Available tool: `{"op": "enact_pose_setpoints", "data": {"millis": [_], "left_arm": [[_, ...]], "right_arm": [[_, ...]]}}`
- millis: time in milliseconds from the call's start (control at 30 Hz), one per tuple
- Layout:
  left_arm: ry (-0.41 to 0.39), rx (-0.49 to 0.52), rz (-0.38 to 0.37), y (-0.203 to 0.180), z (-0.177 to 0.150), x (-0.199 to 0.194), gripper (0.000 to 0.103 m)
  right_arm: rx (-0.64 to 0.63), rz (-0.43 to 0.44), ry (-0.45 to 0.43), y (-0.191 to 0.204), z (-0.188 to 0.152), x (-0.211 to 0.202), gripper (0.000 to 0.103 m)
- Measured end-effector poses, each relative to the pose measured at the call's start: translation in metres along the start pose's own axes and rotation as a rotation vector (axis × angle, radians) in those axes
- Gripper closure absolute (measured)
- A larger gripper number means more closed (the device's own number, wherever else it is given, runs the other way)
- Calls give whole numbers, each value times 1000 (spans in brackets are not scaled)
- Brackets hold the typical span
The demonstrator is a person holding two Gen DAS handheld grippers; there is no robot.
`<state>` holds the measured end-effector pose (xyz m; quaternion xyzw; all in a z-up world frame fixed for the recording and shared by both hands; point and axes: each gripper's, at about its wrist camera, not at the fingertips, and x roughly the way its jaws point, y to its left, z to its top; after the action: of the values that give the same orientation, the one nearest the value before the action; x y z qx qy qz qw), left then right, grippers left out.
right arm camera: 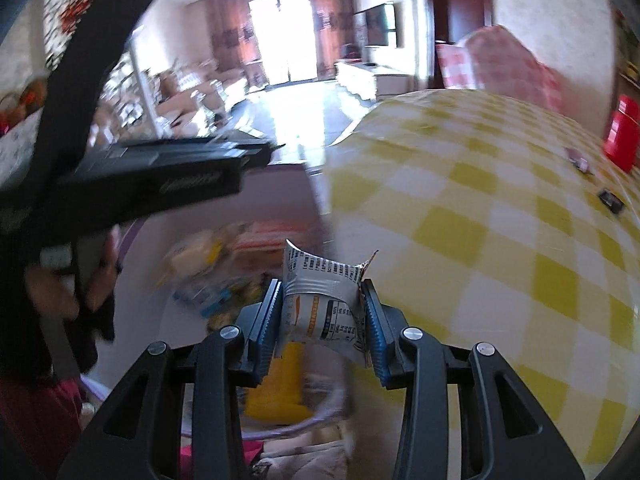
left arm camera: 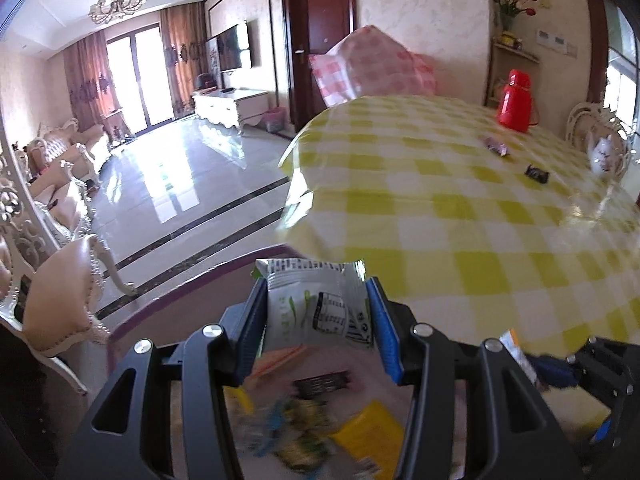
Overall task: Organize snacks
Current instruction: 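Carry both packets to the purple box and open both tools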
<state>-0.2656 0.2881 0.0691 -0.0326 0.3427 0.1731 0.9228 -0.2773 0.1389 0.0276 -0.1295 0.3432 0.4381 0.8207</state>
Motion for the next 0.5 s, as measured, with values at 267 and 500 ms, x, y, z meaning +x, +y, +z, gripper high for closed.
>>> {"op": "enact_pose_setpoints", "data": {"millis": [267,500], "left_arm": [[62,54,122,22,-3,2,45],[-8,9,293,30,5,-20,2]], "right_arm": [[-93,165,34,38,-6,13,56],[-28,162,-74,10,3,-19,46]]}}
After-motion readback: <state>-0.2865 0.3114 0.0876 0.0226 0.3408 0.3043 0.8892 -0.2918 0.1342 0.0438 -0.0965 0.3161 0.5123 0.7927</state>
